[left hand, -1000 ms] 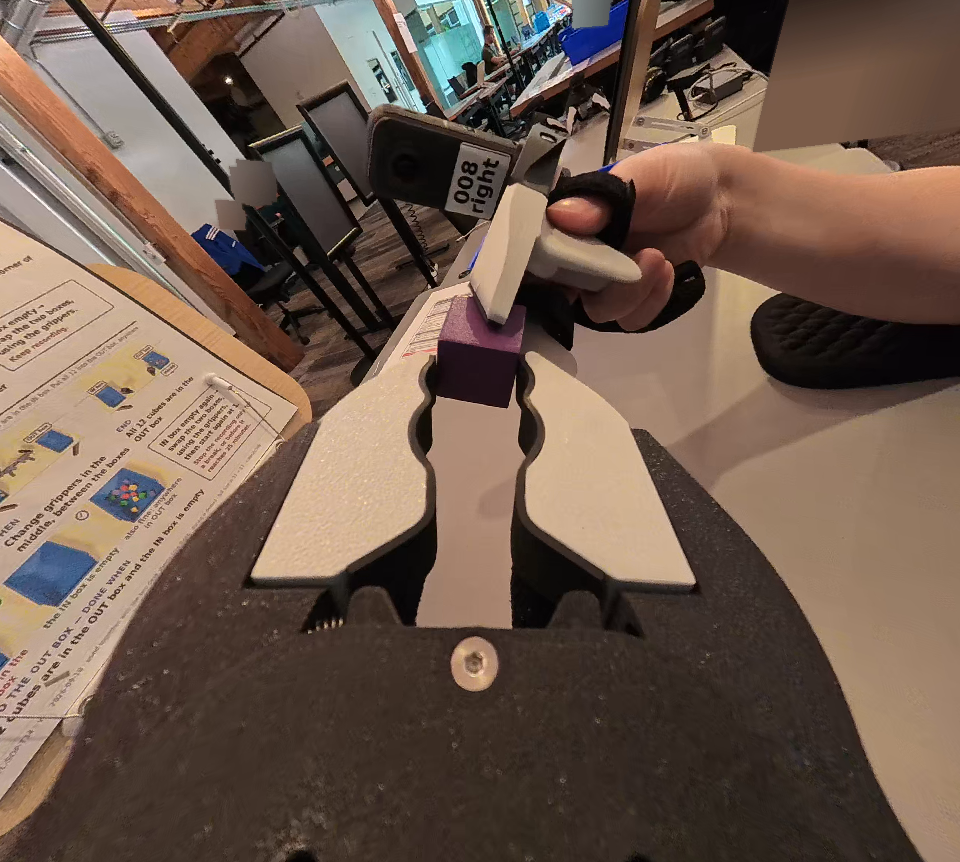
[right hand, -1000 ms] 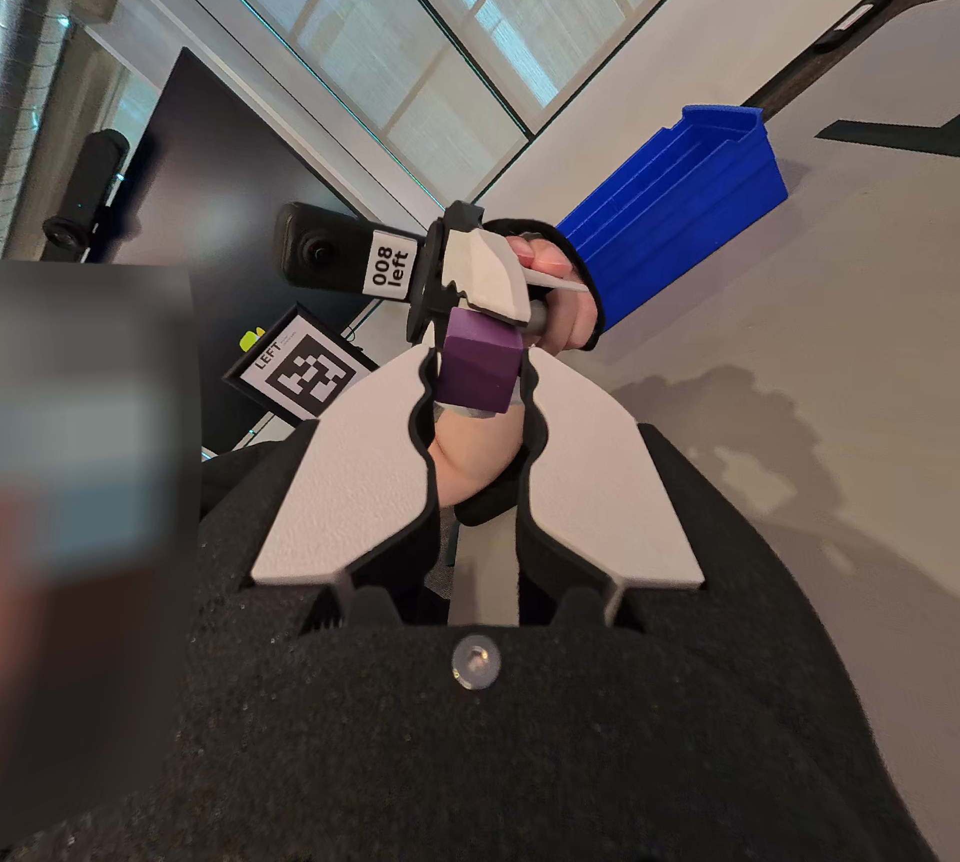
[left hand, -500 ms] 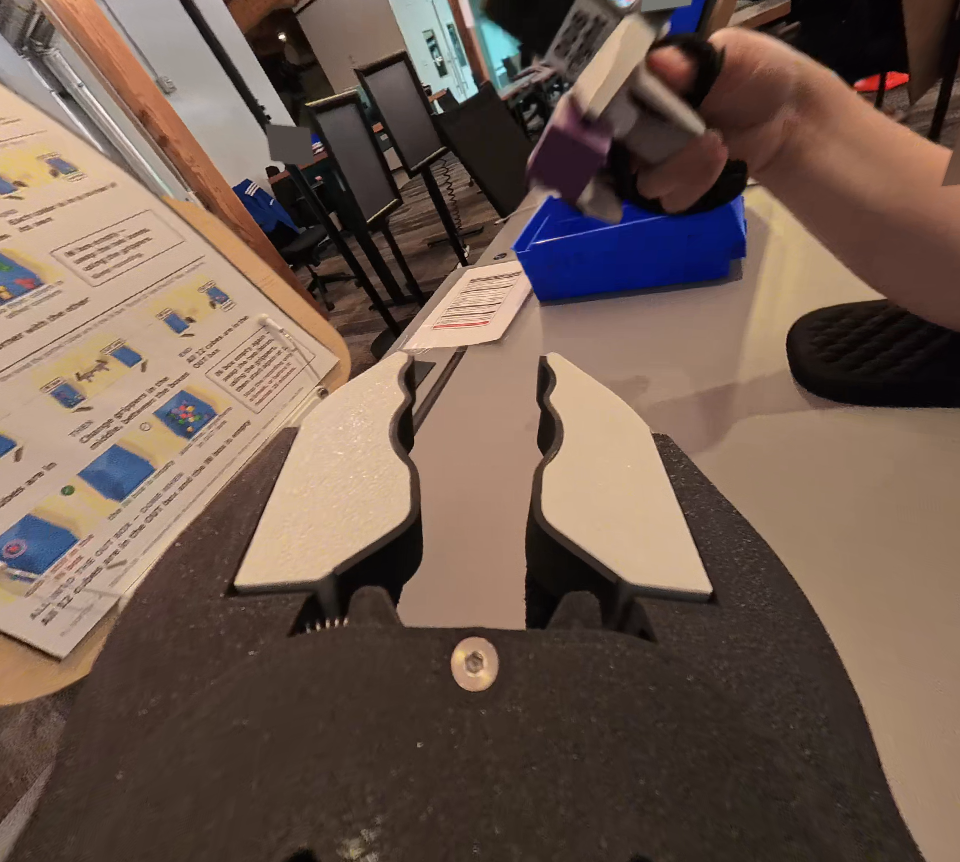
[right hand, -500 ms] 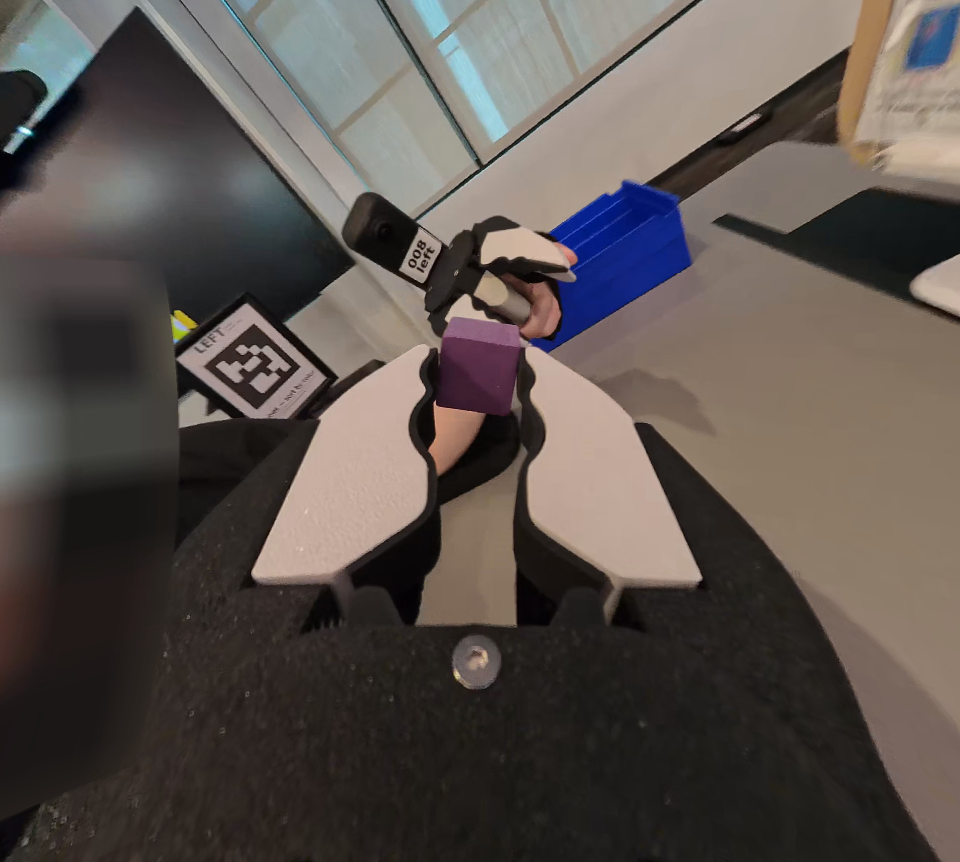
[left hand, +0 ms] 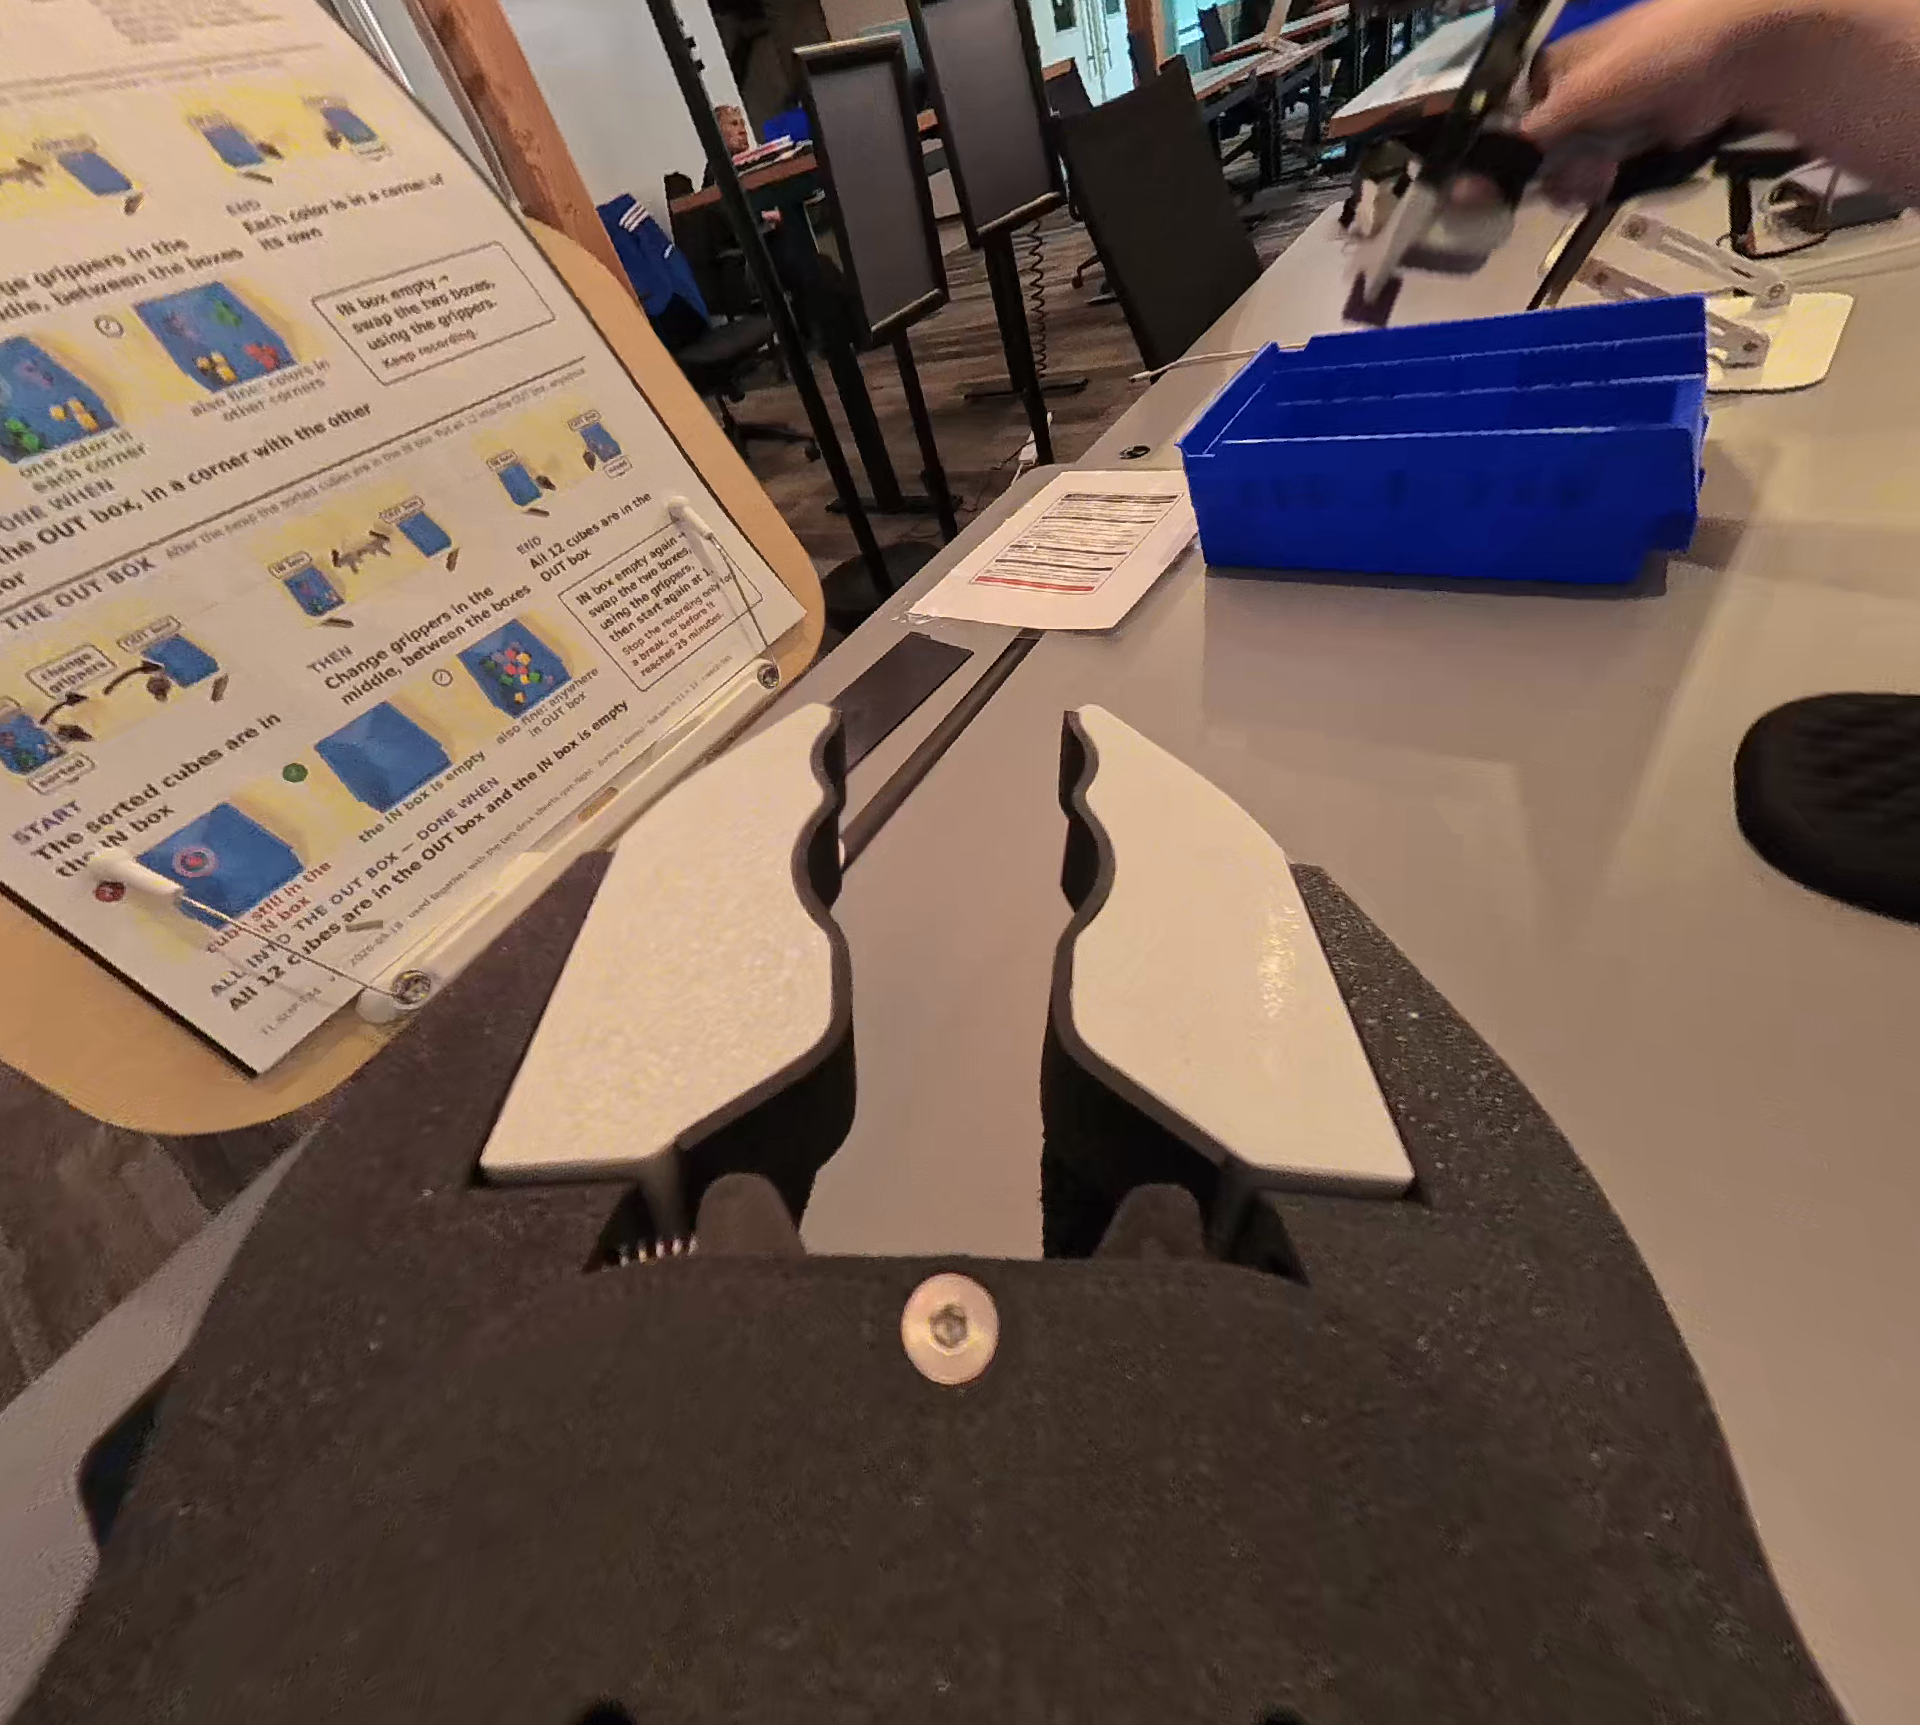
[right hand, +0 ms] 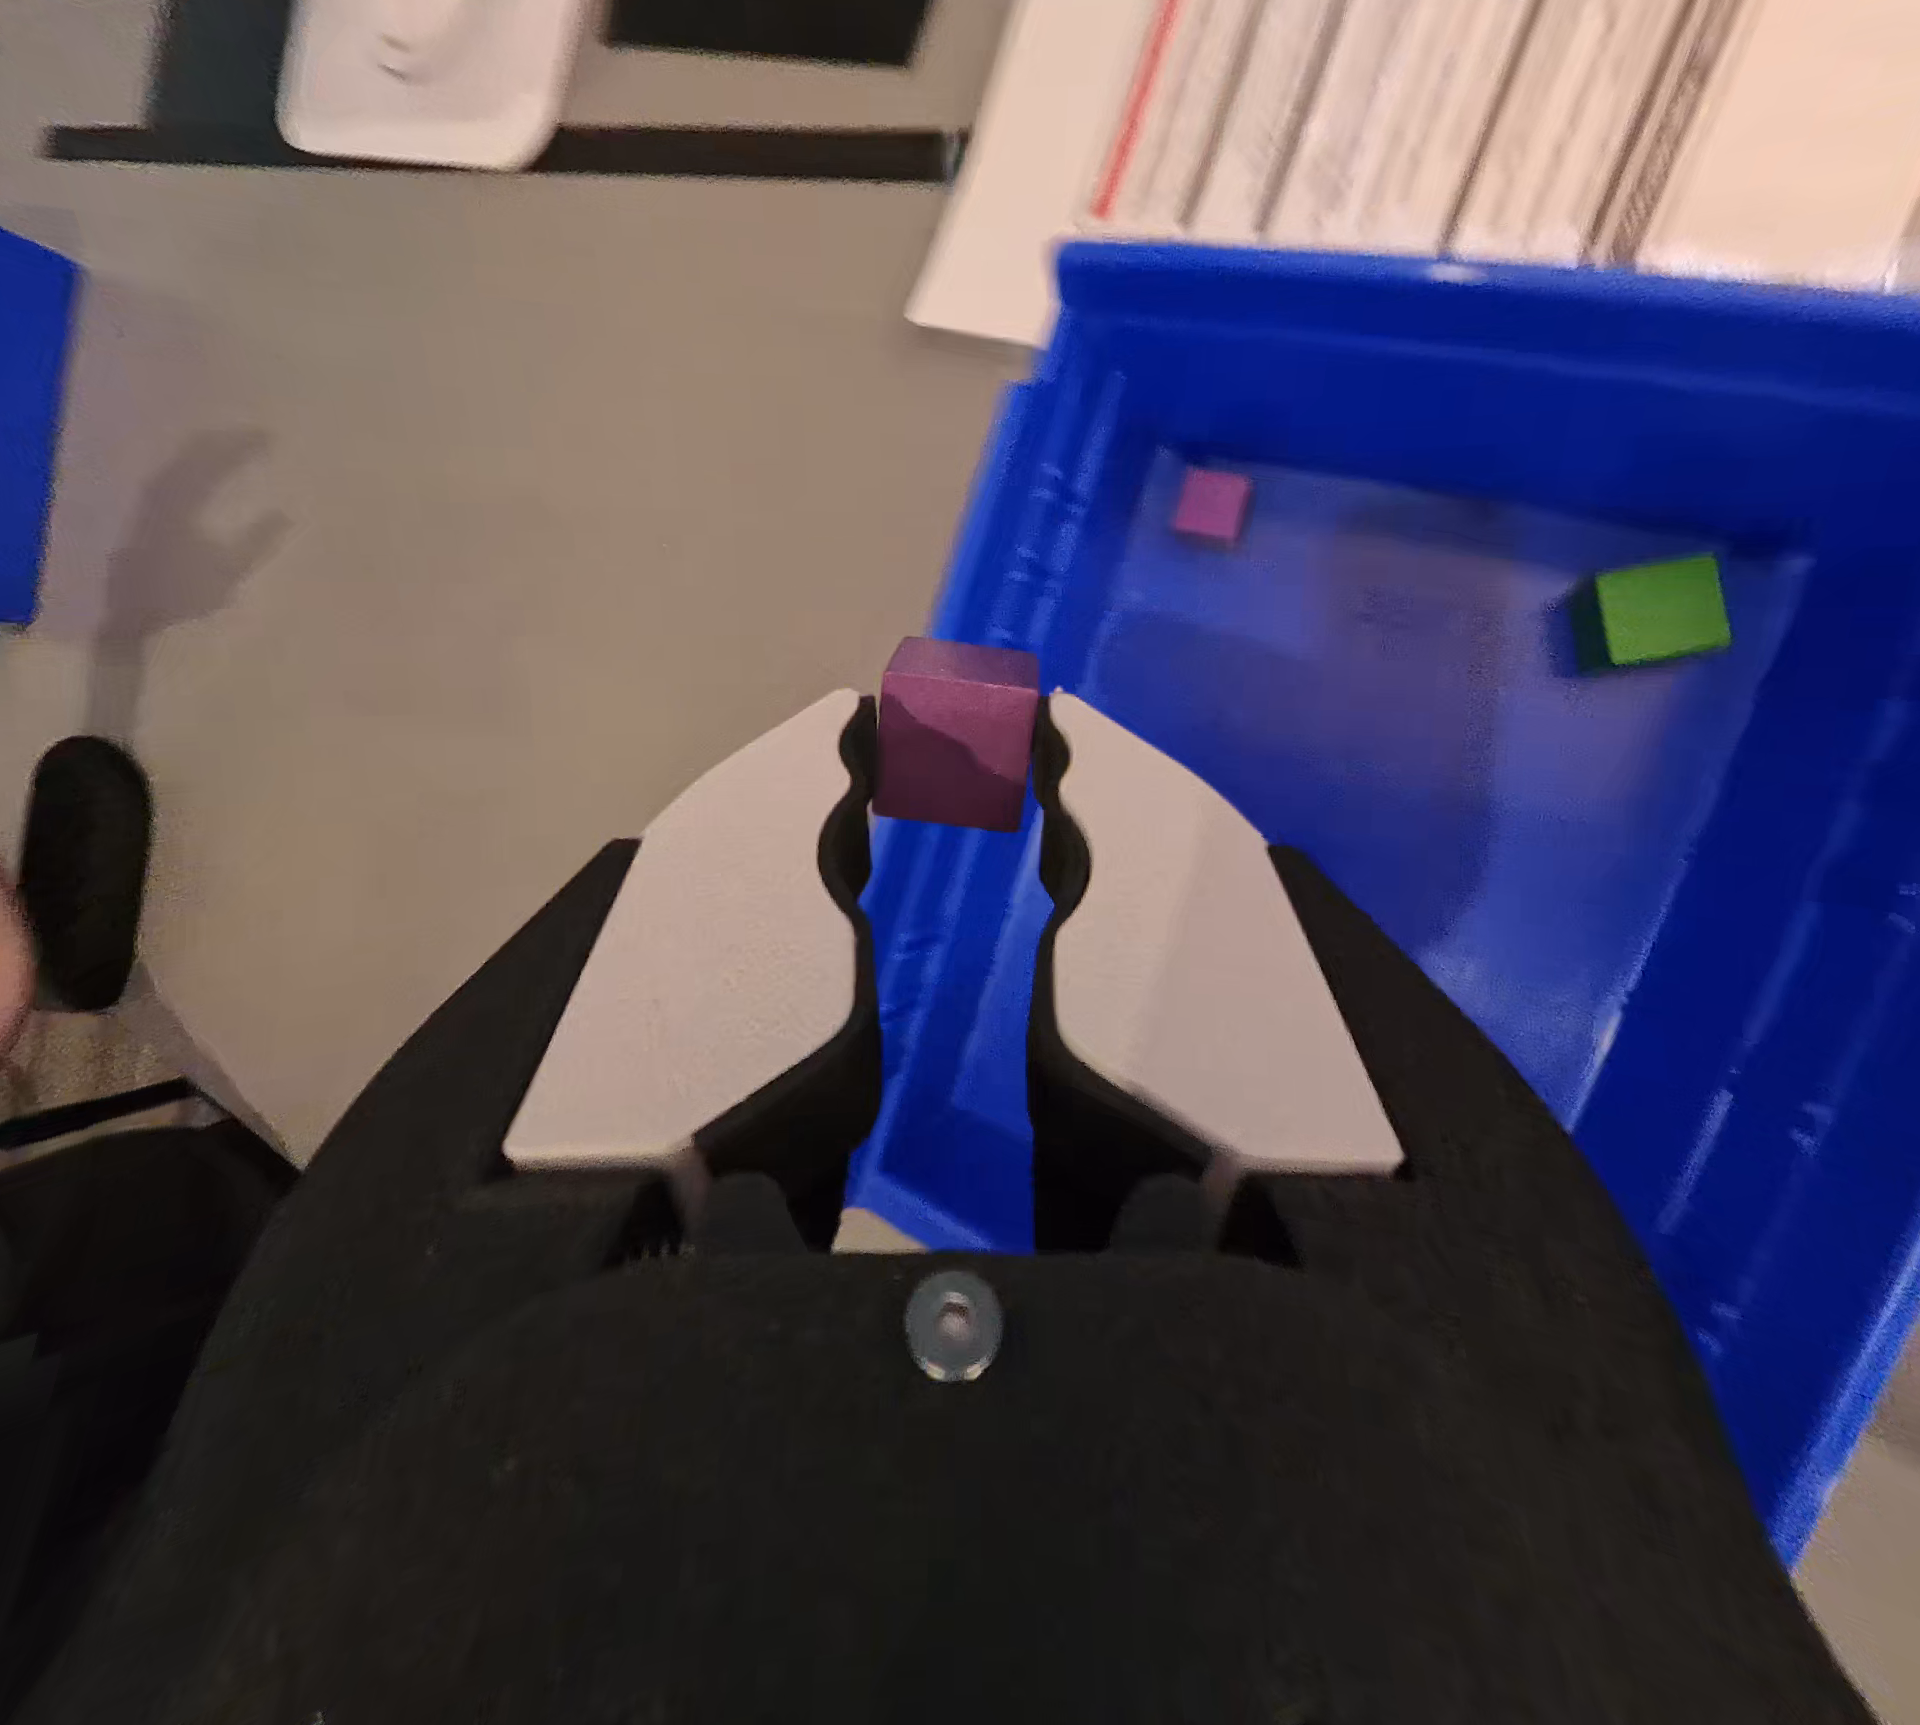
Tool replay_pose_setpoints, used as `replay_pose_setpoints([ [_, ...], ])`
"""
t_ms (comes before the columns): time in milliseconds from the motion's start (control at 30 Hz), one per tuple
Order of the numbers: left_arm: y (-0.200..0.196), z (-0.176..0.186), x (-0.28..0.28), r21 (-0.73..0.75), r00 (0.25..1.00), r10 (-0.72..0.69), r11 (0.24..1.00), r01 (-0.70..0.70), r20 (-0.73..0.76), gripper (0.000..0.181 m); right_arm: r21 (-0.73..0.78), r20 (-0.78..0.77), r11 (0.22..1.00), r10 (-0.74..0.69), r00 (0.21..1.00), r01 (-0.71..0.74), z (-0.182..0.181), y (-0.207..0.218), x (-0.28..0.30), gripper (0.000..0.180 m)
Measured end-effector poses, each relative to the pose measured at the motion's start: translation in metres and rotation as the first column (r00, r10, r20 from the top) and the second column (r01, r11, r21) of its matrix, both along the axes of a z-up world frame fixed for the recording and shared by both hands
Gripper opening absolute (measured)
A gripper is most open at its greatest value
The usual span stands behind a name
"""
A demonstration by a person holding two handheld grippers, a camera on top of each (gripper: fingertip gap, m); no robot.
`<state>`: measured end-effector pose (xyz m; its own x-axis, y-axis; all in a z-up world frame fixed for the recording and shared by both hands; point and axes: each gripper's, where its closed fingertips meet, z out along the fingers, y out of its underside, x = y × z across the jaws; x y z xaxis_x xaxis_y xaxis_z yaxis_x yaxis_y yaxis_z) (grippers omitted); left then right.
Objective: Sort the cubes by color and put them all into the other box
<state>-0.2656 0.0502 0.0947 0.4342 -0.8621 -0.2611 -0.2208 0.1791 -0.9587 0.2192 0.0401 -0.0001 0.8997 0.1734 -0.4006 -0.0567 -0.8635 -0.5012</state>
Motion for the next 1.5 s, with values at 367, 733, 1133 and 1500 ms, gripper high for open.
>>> replay_pose_setpoints([
  [367, -0.015, 0.021, 0.006, 0.013, 0.989, 0.139, 0.99, -0.138, -0.05, 0.037, -0.225, 0.12, 0.974, 0.047, 0.992, -0.019, -0.12, 0.038, 0.01, 0.028],
  [733, -0.03, 0.029, 0.012, 0.054, 0.989, 0.138, 0.989, -0.135, -0.057, 0.036, -0.293, 0.209, 0.956, 0.069, 0.975, -0.005, -0.14, 0.042, 0.002, 0.029],
  [1133, -0.03, 0.029, -0.007, 0.056, 0.99, 0.137, 0.989, -0.136, -0.018, 0.036, -0.234, 0.168, 0.972, 0.02, 0.986, 0.02, -0.114, 0.034, 0.004, 0.038],
  [1500, -0.013, 0.05, -0.037, 0.155, 0.981, 0.181, 0.97, -0.189, 0.067, 0.03, 0.261, 0.233, 0.965, -0.079, 0.969, 0.016, 0.059, 0.012, -0.05, 0.038],
])
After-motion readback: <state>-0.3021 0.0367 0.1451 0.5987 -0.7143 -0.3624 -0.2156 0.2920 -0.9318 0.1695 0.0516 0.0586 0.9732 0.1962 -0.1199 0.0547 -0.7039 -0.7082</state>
